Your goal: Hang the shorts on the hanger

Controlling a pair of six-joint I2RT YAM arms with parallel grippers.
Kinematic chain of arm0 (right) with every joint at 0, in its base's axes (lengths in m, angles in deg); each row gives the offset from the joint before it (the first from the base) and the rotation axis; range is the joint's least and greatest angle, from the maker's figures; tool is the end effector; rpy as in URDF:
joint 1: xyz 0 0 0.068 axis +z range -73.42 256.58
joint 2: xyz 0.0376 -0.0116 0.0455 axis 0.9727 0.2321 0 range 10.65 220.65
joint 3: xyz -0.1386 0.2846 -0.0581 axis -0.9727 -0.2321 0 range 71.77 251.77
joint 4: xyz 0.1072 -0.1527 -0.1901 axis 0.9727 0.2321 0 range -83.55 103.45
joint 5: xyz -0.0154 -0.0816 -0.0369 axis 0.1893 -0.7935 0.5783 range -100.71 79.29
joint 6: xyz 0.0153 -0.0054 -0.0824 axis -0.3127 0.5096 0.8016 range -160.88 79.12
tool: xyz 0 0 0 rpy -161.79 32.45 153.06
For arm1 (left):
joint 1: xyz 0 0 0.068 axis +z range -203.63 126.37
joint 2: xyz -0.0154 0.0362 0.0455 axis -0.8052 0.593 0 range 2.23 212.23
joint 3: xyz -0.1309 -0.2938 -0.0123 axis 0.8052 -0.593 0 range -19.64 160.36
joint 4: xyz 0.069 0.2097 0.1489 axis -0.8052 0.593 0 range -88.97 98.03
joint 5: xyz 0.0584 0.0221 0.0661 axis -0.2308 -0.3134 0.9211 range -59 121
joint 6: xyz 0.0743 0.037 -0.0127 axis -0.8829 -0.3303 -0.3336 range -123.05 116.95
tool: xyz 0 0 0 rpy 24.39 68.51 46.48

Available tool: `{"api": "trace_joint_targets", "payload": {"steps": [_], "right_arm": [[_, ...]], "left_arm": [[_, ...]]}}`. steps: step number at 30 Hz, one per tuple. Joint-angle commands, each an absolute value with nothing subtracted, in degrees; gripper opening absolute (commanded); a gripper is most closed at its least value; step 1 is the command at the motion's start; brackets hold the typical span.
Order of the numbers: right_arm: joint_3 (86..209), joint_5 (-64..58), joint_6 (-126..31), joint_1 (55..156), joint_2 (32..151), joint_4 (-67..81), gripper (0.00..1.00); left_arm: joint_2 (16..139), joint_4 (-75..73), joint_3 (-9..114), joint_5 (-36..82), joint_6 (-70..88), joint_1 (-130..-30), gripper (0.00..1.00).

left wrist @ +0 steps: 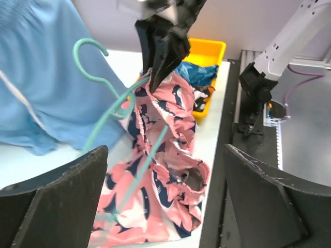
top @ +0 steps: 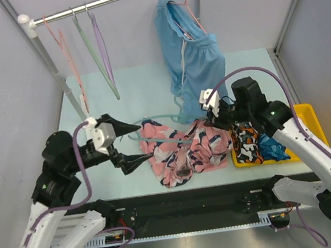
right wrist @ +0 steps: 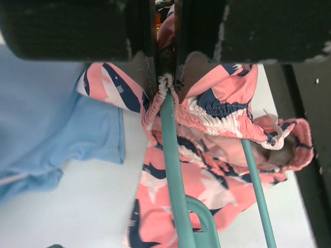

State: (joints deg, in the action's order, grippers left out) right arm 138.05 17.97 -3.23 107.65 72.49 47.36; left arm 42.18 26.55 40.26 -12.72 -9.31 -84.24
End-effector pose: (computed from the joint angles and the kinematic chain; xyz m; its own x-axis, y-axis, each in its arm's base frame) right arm 0.1769 0.1478 0.3876 0.0754 -0.5801 -0.8110 -0.9313 0.2498 -0.2653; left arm 0.0775 -0.1050 0.4448 0.0218 0.0787 -0.9967 0.9635 0.2645 0.0419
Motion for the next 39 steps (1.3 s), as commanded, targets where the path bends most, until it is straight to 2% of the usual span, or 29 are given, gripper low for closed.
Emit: {"api": "trace_joint_targets", "payload": {"steps": [1,4,8,9,12,16,21,28,33,39], "right_arm": [[137.86,17.58,-14.31,102.69,72.08,38.27,0.0],[137.42,18.64,-16.87,100.14,71.82,35.99,0.0],[136.11,19.43,-19.07,99.25,70.85,34.22,0.0],[136.01,19.52,-19.17,99.17,70.68,34.22,0.0],[134.97,20.05,-19.69,99.08,69.63,34.05,0.0],[134.52,20.22,-19.96,98.99,68.83,33.78,0.0],[134.17,20.4,-19.43,98.73,67.78,34.49,0.0],[134.43,21.45,-17.94,98.82,67.86,35.72,0.0],[134.87,21.89,-16.09,98.82,68.13,37.3,0.0],[136.54,22.86,-12.67,98.82,67.86,40.37,0.0]], "left_arm": [[39.77,38.36,43.47,-8.55,-14.46,-83.95,0.95],[35.64,38.74,39.43,-9.6,-15.09,-83.95,0.95],[34.66,38.89,31.17,-18.37,-19.72,-84.04,0.91],[35.36,38.91,29.94,-17.35,-23.23,-84.39,0.86],[38.52,34.53,24.76,-12.86,-27.99,-84.83,0.81],[42.57,23.19,19.39,-7.68,-25.55,-88.95,0.82],[45.65,15.37,15.79,-12.85,-29.31,-93.43,0.86],[47.4,16.76,16.83,-8.91,-44.42,-101.96,0.83],[55.64,23.6,23.14,-4.69,-52.78,-107.5,0.74],[61.21,26.52,23.87,5.42,-54.2,-110.49,0.77]]}}
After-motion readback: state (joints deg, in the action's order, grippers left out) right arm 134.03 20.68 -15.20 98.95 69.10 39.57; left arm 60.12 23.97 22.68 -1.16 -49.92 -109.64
